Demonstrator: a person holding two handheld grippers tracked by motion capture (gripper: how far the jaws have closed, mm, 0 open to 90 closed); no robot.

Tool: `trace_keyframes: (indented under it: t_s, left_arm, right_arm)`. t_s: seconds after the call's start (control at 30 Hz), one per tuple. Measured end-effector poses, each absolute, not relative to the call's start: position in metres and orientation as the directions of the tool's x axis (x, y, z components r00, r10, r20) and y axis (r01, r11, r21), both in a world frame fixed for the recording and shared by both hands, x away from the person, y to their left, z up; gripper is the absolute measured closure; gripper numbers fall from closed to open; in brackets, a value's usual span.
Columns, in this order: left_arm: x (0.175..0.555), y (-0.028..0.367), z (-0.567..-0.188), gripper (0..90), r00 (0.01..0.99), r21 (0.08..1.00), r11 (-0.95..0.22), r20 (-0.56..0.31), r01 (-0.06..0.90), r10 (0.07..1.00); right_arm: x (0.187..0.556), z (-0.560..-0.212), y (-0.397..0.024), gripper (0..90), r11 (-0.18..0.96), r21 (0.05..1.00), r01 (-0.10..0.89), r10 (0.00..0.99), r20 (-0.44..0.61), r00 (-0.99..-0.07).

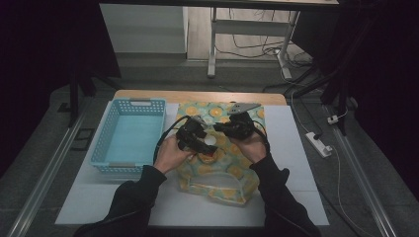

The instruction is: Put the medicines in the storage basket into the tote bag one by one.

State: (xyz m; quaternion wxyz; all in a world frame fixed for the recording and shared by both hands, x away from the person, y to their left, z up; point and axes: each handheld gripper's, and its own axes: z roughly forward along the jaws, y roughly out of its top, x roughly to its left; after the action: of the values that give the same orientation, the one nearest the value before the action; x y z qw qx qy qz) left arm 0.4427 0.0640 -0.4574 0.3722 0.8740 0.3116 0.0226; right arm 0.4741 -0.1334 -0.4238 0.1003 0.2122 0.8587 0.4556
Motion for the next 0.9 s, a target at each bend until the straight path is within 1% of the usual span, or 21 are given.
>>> trace_keyframes:
  t_s: [0.13,0.3,0.33,0.67,0.7,0.8,0.9]
  left_arm:
    - [0.436,0.066,-0.455,16.6,0.813,0.678,-0.52,-0.206,0.52,0.545]
    - [0.428,0.07,-0.452,5.6,0.827,0.701,-0.509,-0.209,0.499,0.522]
    - [0.426,0.071,-0.452,4.6,0.831,0.705,-0.508,-0.213,0.495,0.514]
    - [0.407,0.079,-0.457,1.6,0.846,0.719,-0.508,-0.211,0.474,0.49]
    - [0.405,0.079,-0.458,0.3,0.847,0.719,-0.512,-0.204,0.47,0.491]
    - [0.399,0.079,-0.463,0.0,0.846,0.711,-0.53,-0.174,0.462,0.504]
    - [0.396,0.08,-0.466,0.0,0.846,0.71,-0.528,-0.182,0.466,0.501]
  right_arm:
    - [0.474,-0.424,-0.133,90.0,0.495,0.825,0.273,0.455,0.022,-0.89]
    - [0.474,-0.424,-0.133,90.0,0.496,0.825,0.272,0.455,0.02,-0.89]
    - [0.474,-0.424,-0.133,90.0,0.496,0.824,0.272,0.455,0.02,-0.89]
    - [0.473,-0.423,-0.133,90.0,0.497,0.825,0.27,0.453,0.019,-0.891]
    - [0.473,-0.424,-0.133,90.0,0.497,0.825,0.27,0.453,0.018,-0.891]
    - [0.473,-0.424,-0.133,90.0,0.498,0.824,0.268,0.452,0.017,-0.892]
    - [0.472,-0.424,-0.133,90.0,0.499,0.824,0.268,0.451,0.016,-0.892]
